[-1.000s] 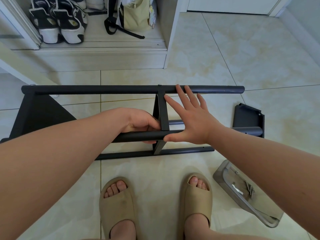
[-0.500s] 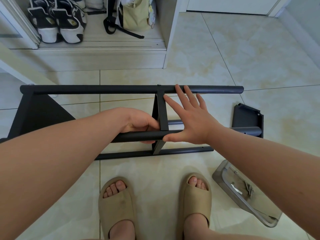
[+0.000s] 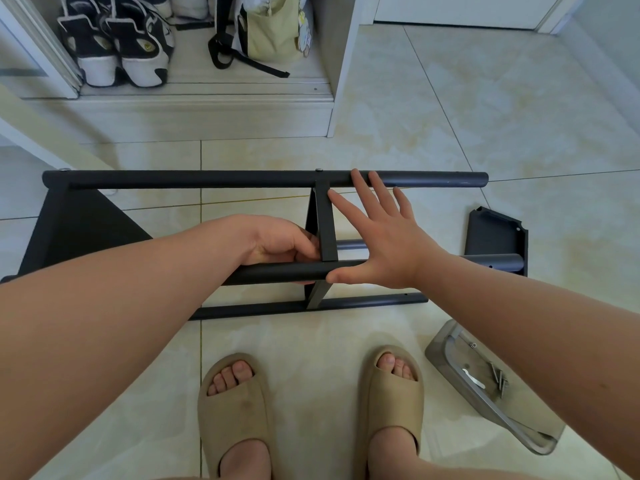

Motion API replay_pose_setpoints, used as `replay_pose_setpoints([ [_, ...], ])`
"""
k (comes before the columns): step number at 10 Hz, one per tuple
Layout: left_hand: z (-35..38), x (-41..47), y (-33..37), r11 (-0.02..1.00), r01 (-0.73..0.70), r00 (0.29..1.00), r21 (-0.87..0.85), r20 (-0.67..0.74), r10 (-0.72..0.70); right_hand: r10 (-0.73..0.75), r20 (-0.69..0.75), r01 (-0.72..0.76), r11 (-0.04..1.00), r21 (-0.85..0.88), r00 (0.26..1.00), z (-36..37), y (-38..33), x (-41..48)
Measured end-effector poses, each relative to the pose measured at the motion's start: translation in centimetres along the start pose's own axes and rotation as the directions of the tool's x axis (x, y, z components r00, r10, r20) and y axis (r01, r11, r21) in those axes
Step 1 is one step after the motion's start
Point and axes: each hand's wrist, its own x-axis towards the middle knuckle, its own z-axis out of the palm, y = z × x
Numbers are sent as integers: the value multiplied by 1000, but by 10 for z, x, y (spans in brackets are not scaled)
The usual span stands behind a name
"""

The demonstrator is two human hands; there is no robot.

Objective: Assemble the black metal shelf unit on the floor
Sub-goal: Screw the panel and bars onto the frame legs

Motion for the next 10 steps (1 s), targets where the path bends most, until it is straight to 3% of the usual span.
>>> replay_pose_setpoints([
  [3,1,-1,1,999,48,999,18,23,-48,1,3,-1,1000,-5,1000,0,1,0],
  [10,1,3,-1,983,-130,991,128,22,128,2,15,-2,1000,-14,1000,-1,0,1],
])
